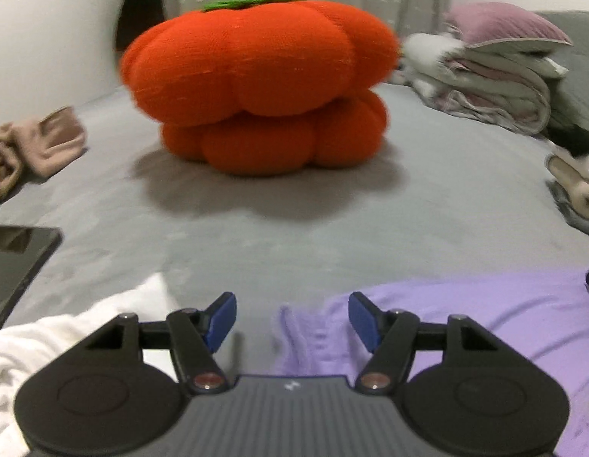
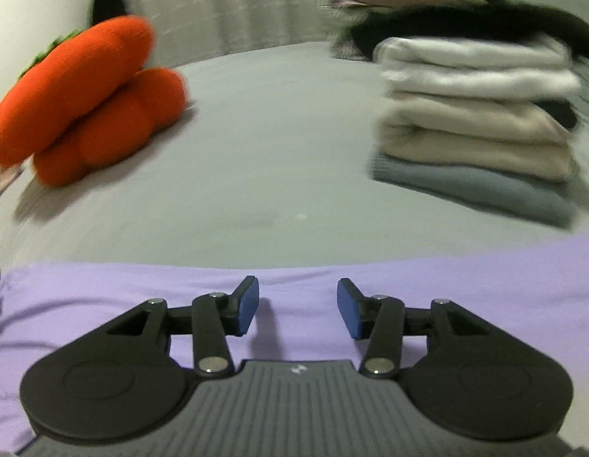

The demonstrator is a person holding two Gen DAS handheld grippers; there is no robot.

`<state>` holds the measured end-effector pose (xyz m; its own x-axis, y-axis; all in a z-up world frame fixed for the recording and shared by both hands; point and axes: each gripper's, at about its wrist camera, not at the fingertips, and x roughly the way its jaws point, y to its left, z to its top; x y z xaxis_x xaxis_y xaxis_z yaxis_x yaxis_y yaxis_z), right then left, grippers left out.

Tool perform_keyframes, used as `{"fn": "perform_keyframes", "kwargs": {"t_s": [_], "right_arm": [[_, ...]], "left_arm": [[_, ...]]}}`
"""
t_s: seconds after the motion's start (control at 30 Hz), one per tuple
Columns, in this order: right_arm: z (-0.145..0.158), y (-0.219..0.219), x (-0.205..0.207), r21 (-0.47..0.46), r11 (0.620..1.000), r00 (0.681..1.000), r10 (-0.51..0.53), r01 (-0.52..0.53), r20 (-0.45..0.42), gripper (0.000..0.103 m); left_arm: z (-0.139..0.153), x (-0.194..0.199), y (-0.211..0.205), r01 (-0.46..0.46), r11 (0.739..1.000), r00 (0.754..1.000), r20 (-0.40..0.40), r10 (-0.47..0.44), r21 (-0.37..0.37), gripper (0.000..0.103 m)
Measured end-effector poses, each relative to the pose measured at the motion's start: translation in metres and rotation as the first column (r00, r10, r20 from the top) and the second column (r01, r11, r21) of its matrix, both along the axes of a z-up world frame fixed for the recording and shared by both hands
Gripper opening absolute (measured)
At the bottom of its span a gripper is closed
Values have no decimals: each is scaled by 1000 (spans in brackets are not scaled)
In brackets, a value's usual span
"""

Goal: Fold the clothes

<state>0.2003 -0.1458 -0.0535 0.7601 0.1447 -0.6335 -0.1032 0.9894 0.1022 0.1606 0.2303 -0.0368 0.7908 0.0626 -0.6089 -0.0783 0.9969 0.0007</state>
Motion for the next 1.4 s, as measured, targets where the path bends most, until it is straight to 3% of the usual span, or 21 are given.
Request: {"fn": "perform_keyframes", "kwargs": {"t_s": [0.17,0.23,0.27,0.33,0.4,0.5,0.67,0.73,0.8,0.83,0.9,0.97,1.03,1.07,1.13,1.17,1.23,1.3,1.33,1.37,1.4], "right_arm": [[-3,23,10,-89,990,994,109,-109,-1,50],[-7,30,15,-126,983,991,137,-137,-7,47],[-9,33,17,-141,979,989,151,-150,-7,43],[-10,37,18,-144,971,982,190,-189,-7,14],[-9,43,17,-162,961,974,225,-223,-4,1],[-8,50,16,-199,957,974,223,-213,28,0],[-7,43,27,-120,983,988,147,-139,55,0],[-8,43,29,-109,984,989,144,-138,45,1],[-7,42,28,-93,985,988,151,-147,37,3],[-6,41,28,-84,985,987,157,-154,34,9],[-4,40,27,-66,984,985,168,-166,28,14],[-1,38,26,-48,983,983,180,-179,22,21],[1,37,25,-30,981,981,191,-191,16,47],[2,36,25,-20,980,980,197,-197,14,47],[4,34,24,-2,978,978,209,-209,8,47],[5,34,23,7,977,977,215,-215,6,47],[0,41,26,-15,969,969,247,-248,-27,44],[-7,53,25,-87,956,960,279,-281,-33,28],[-10,59,24,-121,948,955,294,-296,-28,8],[-10,64,22,-139,943,952,304,-304,-20,0],[-9,68,19,-161,941,954,301,-297,-2,1]], "left_arm": [[-8,5,4,-45,999,999,-29,45,9,44],[-12,7,2,-35,999,998,-42,35,6,31],[-13,8,-1,-22,1000,999,-49,22,4,18],[-14,9,-6,-8,1000,999,-51,9,25,13],[-12,9,-10,-20,997,999,-38,23,76,0],[-10,9,-4,-82,994,997,3,82,72,0],[-12,11,11,-143,990,990,-14,143,11,0],[-7,11,24,-160,983,987,-40,157,-91,0],[-2,10,38,-175,963,984,-62,165,-207,7],[1,8,46,-178,947,984,-68,165,-266,11],[3,8,54,-176,925,984,-73,160,-338,33],[1,8,54,-159,914,987,-82,138,-372,34],[-2,11,50,-141,912,989,-102,110,-385,34],[-4,13,46,-136,918,989,-110,101,-372,33],[-8,15,39,-126,933,988,-125,88,-338,24],[-10,16,35,-123,939,988,-128,85,-322,13],[-10,16,30,-122,946,989,-121,90,-299,8],[-8,14,27,-130,948,990,-98,106,-291,4],[-6,12,26,-133,952,990,-74,116,-277,4],[-3,10,24,-134,957,991,-44,127,-257,4],[0,8,23,-137,962,990,-13,138,-237,4]]}}
